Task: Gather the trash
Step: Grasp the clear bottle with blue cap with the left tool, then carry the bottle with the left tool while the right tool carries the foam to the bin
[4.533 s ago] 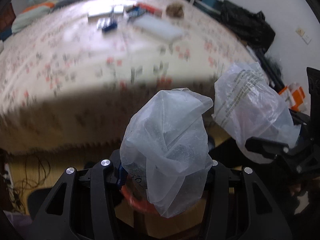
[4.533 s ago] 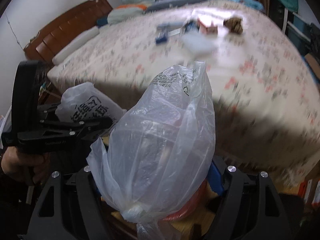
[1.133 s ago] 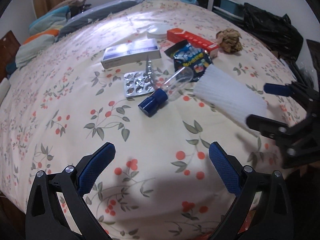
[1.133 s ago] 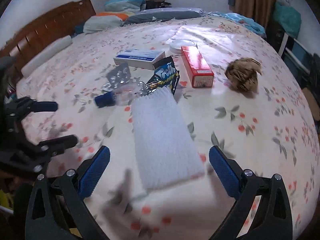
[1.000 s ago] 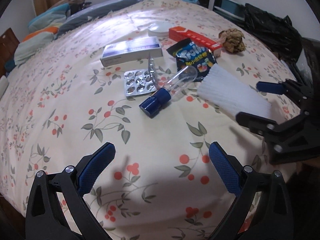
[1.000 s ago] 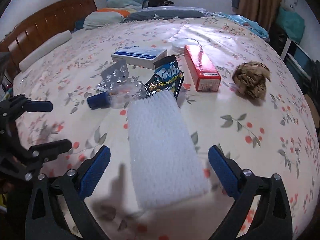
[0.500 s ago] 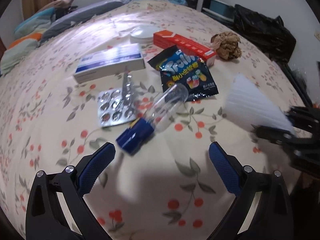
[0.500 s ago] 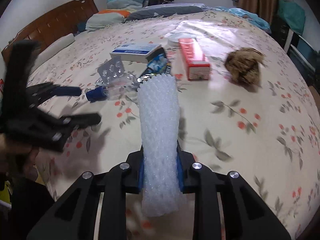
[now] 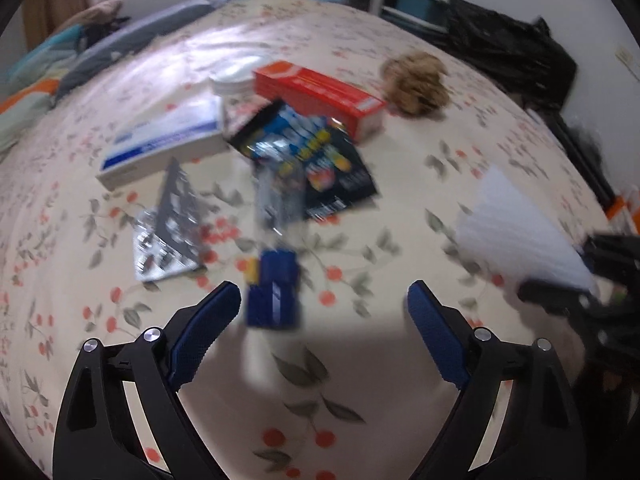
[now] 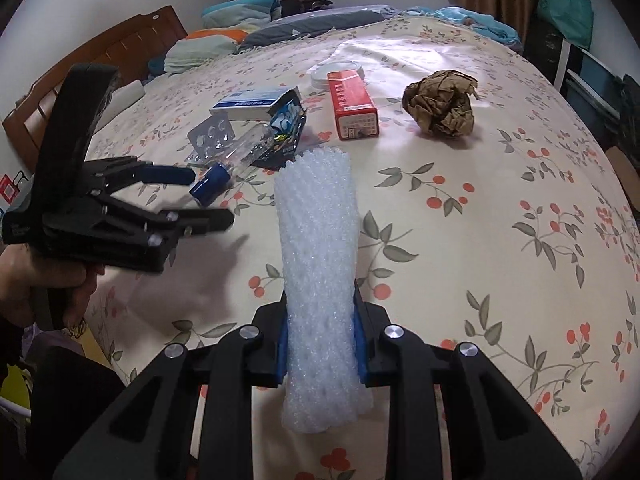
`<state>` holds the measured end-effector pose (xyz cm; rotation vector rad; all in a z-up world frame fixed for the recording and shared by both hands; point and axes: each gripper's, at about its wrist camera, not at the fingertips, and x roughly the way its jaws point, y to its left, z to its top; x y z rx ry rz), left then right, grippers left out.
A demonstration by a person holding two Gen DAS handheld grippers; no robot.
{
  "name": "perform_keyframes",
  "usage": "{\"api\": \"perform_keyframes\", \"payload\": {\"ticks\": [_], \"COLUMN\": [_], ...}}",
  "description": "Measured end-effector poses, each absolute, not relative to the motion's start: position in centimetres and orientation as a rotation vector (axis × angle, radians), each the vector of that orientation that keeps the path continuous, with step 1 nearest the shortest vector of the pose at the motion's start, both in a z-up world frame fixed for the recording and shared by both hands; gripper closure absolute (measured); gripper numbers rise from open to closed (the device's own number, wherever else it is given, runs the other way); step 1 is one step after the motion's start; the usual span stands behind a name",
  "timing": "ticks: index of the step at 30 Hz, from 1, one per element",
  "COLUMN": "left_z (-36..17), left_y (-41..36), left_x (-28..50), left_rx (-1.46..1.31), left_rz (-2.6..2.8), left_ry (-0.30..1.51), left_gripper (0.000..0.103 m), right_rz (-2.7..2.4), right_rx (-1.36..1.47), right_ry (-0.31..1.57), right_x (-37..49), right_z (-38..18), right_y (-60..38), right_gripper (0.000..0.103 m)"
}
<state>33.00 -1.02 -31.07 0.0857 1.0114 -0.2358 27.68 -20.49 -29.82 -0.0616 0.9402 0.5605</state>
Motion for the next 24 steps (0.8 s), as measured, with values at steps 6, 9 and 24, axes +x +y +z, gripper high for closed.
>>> {"api": "perform_keyframes", "payload": {"ticks": [6, 9, 24], "left_z": [-31.8, -32.1, -32.0], "left_y": [-0.3, -0.3, -0.7], "left_x": [35.5, 36.2, 36.1], "left_rx": [0.057, 0.049, 0.034], "left_rz": [-0.188, -0.191, -0.197], "left_ry": [1.022, 1.031, 1.026], "left_gripper": [0.021, 0.039, 0.071], "right_rz": [0.56, 0.564, 0.573], "right_rx": [-0.051, -0.045, -0.037], "right_ry": [0.939, 0.94, 0.953], "right_x": [27.8, 27.9, 29.2], "right_z": [-29.8, -29.9, -30.2], "right_y": [-20.6, -20.7, -19.9], "right_gripper": [0.079, 0.079, 0.079]}}
